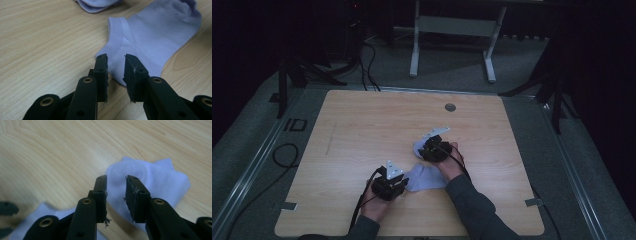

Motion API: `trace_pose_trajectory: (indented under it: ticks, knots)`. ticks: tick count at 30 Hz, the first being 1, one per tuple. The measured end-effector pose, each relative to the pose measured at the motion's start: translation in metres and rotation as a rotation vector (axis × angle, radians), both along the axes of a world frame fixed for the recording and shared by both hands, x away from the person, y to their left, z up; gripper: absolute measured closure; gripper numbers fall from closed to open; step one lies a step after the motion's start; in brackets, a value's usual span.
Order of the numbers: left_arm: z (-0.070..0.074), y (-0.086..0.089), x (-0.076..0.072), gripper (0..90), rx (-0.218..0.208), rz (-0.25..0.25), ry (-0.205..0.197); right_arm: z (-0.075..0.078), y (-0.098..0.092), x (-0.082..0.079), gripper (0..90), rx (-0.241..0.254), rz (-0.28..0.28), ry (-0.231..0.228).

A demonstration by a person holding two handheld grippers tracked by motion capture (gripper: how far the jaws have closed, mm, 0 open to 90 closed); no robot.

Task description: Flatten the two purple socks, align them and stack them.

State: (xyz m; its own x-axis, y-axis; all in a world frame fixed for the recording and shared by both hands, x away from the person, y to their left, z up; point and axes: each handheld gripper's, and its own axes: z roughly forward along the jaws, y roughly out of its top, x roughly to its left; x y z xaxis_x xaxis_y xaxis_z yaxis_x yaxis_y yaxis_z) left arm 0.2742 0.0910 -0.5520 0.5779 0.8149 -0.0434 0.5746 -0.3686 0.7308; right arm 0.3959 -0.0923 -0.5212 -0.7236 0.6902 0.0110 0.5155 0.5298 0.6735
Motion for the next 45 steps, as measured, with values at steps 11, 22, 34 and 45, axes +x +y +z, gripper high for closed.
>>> trace_pose_trajectory:
  ticks: [11,22,34,45]
  knots:
    - [0.0,-0.001,0.0,71.1,-0.004,-0.005,0.002,-0.016,0.024,0.017,58.9,-0.023,0.025,0.048]
    - [-0.001,-0.002,-0.001,70.5,-0.001,-0.01,0.006,-0.022,0.021,0.032,79.3,-0.008,-0.038,0.16]
    - [-0.002,-0.002,0.0,70.7,0.0,-0.007,0.007,-0.015,0.012,0.029,89.2,0.065,-0.059,0.168]
    - [-0.003,-0.003,0.001,70.7,0.006,-0.01,0.013,0.008,0.003,0.014,89.3,0.132,-0.036,0.139]
